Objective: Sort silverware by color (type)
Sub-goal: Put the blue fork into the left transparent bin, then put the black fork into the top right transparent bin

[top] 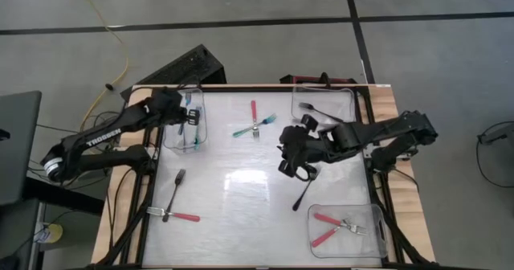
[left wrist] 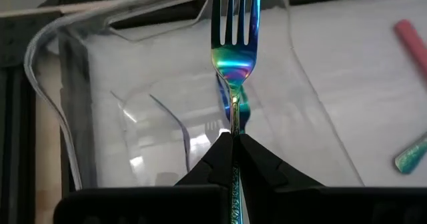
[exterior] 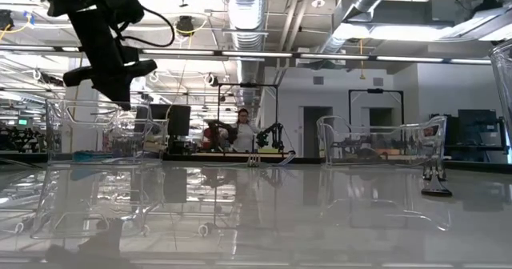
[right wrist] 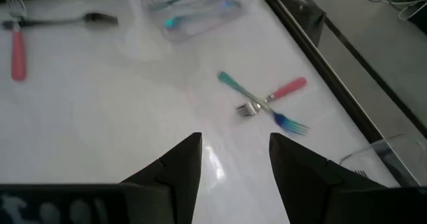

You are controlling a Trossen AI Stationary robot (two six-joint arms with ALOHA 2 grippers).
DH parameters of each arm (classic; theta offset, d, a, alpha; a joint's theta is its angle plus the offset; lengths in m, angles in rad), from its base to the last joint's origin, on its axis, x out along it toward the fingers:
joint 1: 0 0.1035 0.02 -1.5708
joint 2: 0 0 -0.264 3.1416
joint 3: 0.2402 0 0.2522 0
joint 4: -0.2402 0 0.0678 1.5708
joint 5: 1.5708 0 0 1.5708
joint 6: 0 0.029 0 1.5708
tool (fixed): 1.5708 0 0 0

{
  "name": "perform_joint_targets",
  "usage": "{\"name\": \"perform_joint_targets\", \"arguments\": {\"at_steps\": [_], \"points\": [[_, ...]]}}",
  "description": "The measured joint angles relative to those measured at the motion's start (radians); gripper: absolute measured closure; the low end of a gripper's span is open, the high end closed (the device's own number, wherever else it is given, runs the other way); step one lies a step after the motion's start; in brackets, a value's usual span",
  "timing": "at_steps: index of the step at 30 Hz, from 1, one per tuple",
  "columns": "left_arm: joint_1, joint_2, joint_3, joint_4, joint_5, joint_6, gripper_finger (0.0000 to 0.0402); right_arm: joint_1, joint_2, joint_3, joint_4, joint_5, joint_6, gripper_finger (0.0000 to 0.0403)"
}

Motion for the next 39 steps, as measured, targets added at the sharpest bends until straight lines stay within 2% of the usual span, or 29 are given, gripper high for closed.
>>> {"name": "perform_joint_targets", "arguments": {"at_steps": [6, 18, 24, 31, 34, 39], "points": [[-0.003, 0.045, 0.000, -0.018, 0.020, -0.010, 0.0390, -0.007, -0.004, 0.000, 0.005, -0.001, 0.000, 0.0205], [-0.030, 0.070, 0.000, -0.013, 0.002, -0.058, 0.0312, 0.002, -0.004, 0.000, 0.005, -0.004, 0.000, 0.0205], [-0.029, 0.070, 0.000, -0.013, 0.007, -0.036, 0.0274, 0.002, -0.005, 0.000, 0.005, -0.047, 0.000, 0.0205], [-0.073, 0.070, 0.019, 0.073, 0.163, 0.255, 0.0250, 0.002, -0.005, 0.000, 0.005, -0.054, 0.000, 0.0205], [-0.138, 0.069, 0.035, 0.131, 0.221, 0.341, 0.0250, -0.005, -0.005, 0.000, 0.005, -0.053, -0.001, 0.0205], [-0.296, 0.069, 0.050, 0.200, 0.222, 0.389, 0.0255, -0.032, -0.005, -0.001, 0.005, -0.060, 0.000, 0.0205]]}}
